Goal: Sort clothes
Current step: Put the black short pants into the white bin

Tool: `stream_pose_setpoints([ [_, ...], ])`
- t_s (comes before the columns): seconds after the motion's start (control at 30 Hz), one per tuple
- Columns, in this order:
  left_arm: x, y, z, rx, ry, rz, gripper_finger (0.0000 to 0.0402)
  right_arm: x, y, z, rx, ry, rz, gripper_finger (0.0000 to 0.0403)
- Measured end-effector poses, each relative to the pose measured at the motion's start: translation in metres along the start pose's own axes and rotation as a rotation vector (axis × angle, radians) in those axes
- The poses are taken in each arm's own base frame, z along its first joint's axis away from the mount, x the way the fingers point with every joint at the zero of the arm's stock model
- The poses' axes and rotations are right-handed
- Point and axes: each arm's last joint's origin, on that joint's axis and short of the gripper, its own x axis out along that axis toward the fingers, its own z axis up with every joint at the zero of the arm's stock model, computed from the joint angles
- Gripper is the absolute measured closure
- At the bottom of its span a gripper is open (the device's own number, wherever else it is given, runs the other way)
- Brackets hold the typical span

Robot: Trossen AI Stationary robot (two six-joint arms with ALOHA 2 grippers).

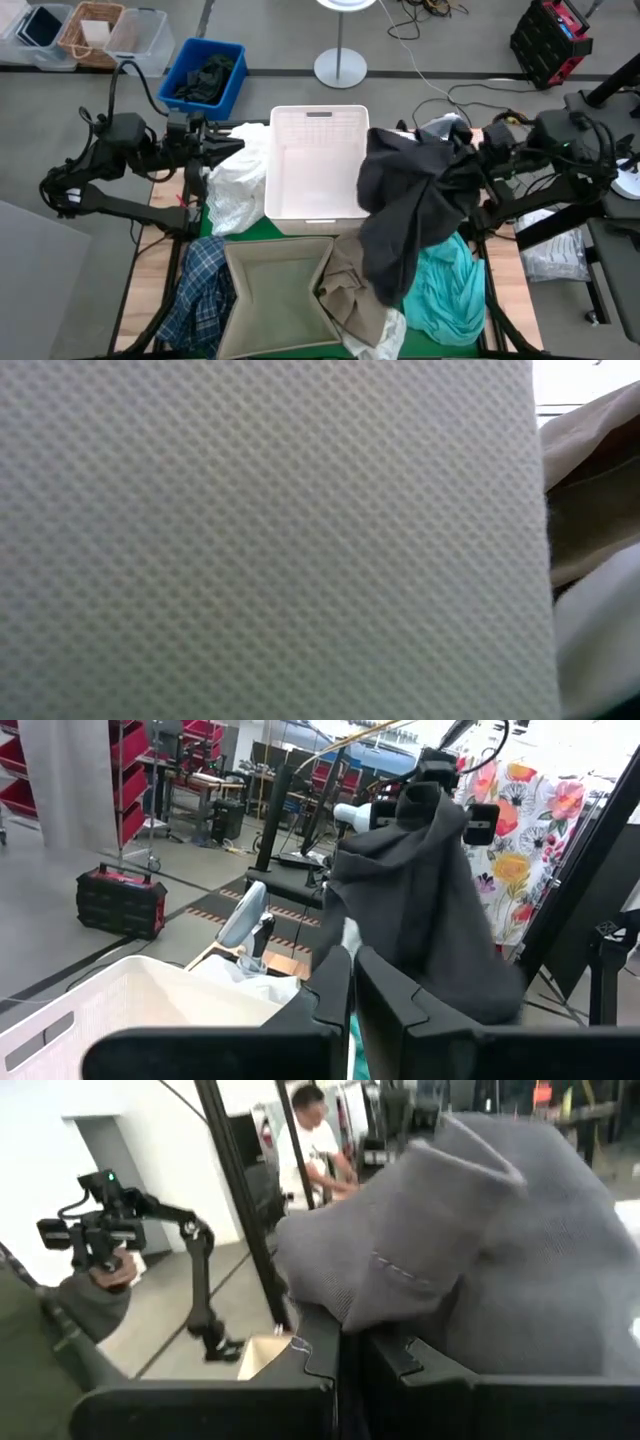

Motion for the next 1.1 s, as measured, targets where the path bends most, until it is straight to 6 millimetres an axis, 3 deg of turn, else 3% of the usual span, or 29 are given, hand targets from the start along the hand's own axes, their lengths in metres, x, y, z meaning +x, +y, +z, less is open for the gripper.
stream_pose_setpoints([
  [0.37,-0.002,-0.003,0.010,-0.069,-0.100,-0.031,0.0402,0.046,0.000,0.027,-0.142,-0.144,0.024,0.0394],
  [0.63,-0.008,-0.004,0.019,-0.184,-0.181,-0.066,0.0402,0.085,0.002,0.073,-0.339,-0.317,-0.073,0.0394],
  [0.83,-0.015,-0.003,0.019,-0.195,-0.180,-0.067,0.0402,0.111,-0.016,0.088,-0.404,-0.257,-0.238,0.0394],
  [1.1,-0.018,-0.001,0.014,-0.184,-0.125,-0.047,0.0402,0.118,-0.045,0.092,-0.341,-0.176,-0.351,0.0394],
])
